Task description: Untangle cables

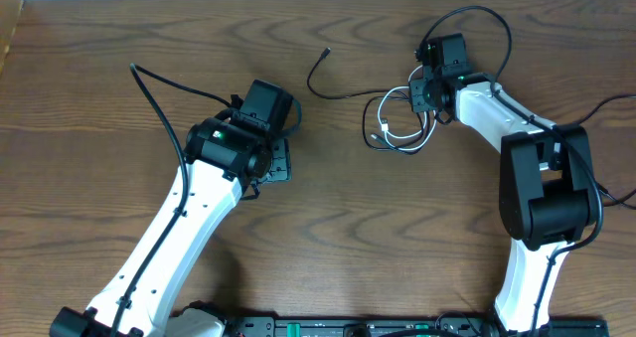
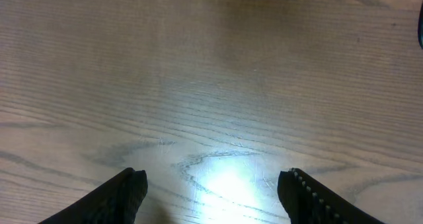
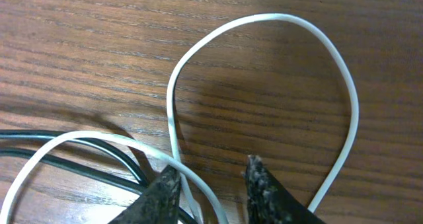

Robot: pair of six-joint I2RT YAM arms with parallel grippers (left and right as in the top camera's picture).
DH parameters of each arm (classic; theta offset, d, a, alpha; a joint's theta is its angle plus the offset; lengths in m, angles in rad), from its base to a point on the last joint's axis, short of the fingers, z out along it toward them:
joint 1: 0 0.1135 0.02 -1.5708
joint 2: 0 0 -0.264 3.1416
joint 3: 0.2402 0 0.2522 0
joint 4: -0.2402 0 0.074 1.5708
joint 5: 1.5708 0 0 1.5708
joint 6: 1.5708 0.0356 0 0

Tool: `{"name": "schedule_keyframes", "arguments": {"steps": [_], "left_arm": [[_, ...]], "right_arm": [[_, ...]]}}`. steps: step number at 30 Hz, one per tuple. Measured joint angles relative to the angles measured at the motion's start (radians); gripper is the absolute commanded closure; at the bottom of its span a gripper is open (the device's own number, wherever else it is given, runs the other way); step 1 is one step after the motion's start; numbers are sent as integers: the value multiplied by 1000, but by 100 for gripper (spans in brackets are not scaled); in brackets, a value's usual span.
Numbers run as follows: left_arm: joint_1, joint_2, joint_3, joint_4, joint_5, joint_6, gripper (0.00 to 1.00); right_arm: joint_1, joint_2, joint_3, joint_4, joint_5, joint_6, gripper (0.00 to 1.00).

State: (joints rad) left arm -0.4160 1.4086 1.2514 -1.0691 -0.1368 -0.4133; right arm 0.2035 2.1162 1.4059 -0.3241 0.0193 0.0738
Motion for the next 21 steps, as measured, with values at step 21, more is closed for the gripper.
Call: {"name": "schedule_keyframes", "arguments": {"steps": [21], "left_arm": [[0,0,0,0,0,0,31]], "right_arm": [[0,0,0,-50,16,66,95]]}}
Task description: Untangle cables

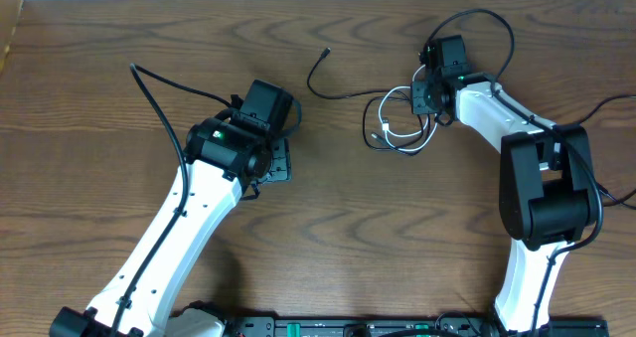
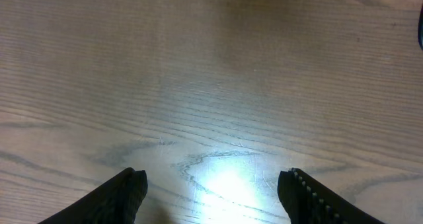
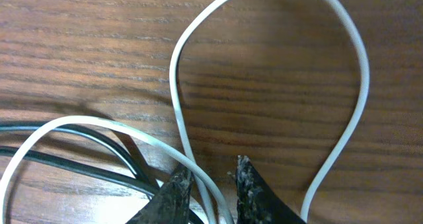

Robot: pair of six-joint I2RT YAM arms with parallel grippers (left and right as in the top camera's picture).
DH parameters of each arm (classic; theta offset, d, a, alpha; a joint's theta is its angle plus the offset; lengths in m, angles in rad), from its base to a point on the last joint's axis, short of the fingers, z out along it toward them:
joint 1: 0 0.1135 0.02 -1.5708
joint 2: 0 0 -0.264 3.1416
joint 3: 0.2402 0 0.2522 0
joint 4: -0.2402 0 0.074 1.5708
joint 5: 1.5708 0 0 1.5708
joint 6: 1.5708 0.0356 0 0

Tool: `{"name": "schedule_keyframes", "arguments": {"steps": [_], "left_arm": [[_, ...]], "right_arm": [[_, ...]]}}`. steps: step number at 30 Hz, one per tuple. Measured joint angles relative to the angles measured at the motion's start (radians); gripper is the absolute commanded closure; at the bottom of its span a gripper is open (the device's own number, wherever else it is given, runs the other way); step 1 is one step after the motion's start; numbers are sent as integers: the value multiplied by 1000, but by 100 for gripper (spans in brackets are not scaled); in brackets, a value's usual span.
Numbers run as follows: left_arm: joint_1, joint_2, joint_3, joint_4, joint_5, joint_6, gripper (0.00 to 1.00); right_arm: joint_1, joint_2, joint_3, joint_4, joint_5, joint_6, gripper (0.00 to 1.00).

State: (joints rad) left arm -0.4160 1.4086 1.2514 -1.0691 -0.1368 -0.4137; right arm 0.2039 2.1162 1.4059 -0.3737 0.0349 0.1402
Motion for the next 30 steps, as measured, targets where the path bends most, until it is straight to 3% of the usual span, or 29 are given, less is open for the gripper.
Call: {"name": "schedule_keyframes", "arguments": {"steps": [1,15,24,30], "left_arm": [[0,0,0,0,0,0,31],[0,0,0,0,0,0,31],[0,0,0,0,0,0,31],[0,0,0,0,0,0,31]], "right_arm": [[0,0,0,-2,0,3,99],[0,-42,0,-73,2,8,99],[9,-469,2,-95,-219,9,99],[23,-613,3,-106,-295,9,99]]}}
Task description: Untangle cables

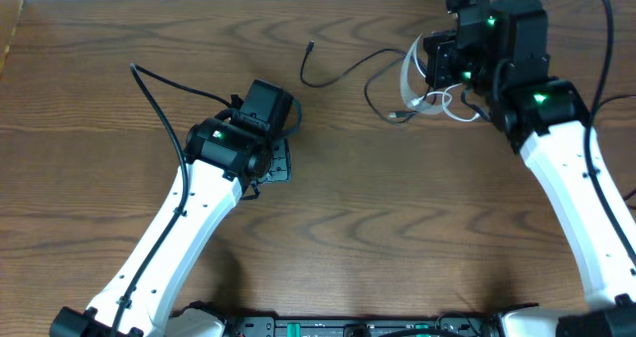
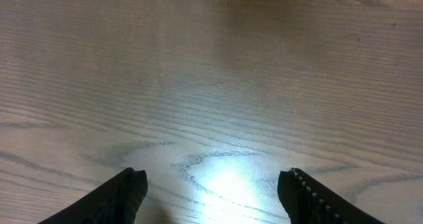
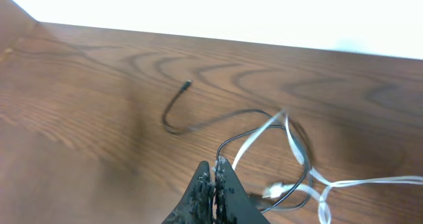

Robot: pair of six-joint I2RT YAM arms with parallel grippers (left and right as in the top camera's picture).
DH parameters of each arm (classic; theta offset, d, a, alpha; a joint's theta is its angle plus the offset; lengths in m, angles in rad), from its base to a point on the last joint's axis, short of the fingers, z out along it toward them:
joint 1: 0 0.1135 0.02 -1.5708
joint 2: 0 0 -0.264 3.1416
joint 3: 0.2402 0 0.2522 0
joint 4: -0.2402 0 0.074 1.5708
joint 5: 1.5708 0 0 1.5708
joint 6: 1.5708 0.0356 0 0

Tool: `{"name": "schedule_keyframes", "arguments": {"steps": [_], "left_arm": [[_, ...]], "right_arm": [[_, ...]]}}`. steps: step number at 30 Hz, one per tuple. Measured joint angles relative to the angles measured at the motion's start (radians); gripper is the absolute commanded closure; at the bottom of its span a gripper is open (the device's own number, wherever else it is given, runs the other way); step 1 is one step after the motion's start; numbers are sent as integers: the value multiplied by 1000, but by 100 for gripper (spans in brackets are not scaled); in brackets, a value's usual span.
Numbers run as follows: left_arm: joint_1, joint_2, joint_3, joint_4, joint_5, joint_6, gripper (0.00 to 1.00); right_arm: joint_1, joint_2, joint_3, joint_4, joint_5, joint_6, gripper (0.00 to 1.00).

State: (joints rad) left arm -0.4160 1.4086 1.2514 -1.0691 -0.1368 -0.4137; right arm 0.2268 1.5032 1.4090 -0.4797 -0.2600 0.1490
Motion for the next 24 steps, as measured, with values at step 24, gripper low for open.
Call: {"name": "schedule_keyframes", "arguments": {"steps": [24], "left_arm": [[0,0,0,0,0,0,31]], "right_arm": [[18,201,0,-132,-5,3,64]]}}
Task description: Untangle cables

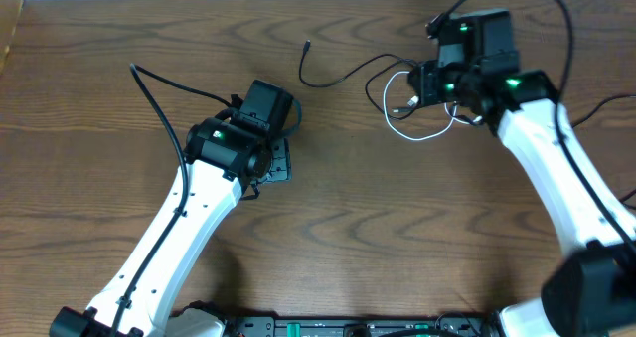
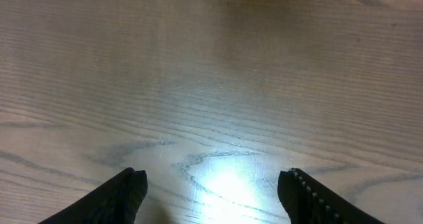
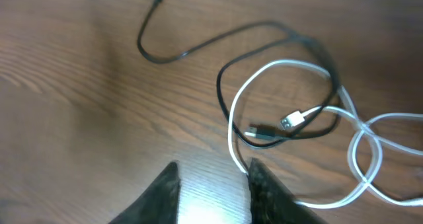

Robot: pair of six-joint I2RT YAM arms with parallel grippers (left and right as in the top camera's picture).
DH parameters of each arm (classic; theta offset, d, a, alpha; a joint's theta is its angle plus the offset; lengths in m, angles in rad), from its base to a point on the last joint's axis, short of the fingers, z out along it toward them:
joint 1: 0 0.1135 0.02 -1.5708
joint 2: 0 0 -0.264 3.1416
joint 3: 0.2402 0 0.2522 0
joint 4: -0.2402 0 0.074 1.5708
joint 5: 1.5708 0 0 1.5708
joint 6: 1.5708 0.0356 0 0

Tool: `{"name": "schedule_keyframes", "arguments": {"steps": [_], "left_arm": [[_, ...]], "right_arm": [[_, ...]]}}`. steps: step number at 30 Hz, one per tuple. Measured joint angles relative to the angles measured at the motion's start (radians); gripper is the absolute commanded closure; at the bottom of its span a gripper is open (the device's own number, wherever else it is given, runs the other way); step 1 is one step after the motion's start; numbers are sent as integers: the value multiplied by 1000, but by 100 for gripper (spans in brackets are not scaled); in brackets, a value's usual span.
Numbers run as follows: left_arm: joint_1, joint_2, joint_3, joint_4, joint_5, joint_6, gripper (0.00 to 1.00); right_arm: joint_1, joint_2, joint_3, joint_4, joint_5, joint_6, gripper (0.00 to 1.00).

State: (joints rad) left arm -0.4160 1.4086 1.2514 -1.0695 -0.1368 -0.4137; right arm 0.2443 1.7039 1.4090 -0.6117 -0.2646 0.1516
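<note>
A white cable [image 3: 277, 69] and a black cable [image 3: 225, 37] lie looped through each other on the wooden table [image 1: 397, 238]. Their plugs, the white connector [image 3: 291, 121] and the black connector [image 3: 261, 128], rest side by side inside the loops. My right gripper [image 3: 213, 184] hovers open just in front of the tangle, holding nothing; the white cable runs close beside its right finger. In the overhead view the white loop [image 1: 427, 136] lies below that gripper and the black cable [image 1: 343, 77] trails left. My left gripper [image 2: 211, 191] is open over bare wood.
The black cable's free end [image 1: 305, 47] points toward the table's far edge. The left arm [image 1: 179, 228] crosses the left half of the table. The arms' own black leads hang at the far left [image 1: 149, 84] and the far right [image 1: 606, 108].
My right gripper was shut and raised, with the cables hanging from it. Now it is lower and open, and both cables lie flat on the table. The left arm has not moved.
My right gripper sat low on the tangle with its fingers either side of the white cable, then closer together on it. Then it was shut and high above the table with the cables lifted. Now the cables lie released, slightly further left, still interlooped.
</note>
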Motion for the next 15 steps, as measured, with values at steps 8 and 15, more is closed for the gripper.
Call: {"name": "schedule_keyframes", "arguments": {"steps": [8,15], "left_arm": [[0,0,0,0,0,0,31],[0,0,0,0,0,0,31]], "right_arm": [[53,193,0,150,10,-2,55],[89,339,0,261,73,32,56]]}}
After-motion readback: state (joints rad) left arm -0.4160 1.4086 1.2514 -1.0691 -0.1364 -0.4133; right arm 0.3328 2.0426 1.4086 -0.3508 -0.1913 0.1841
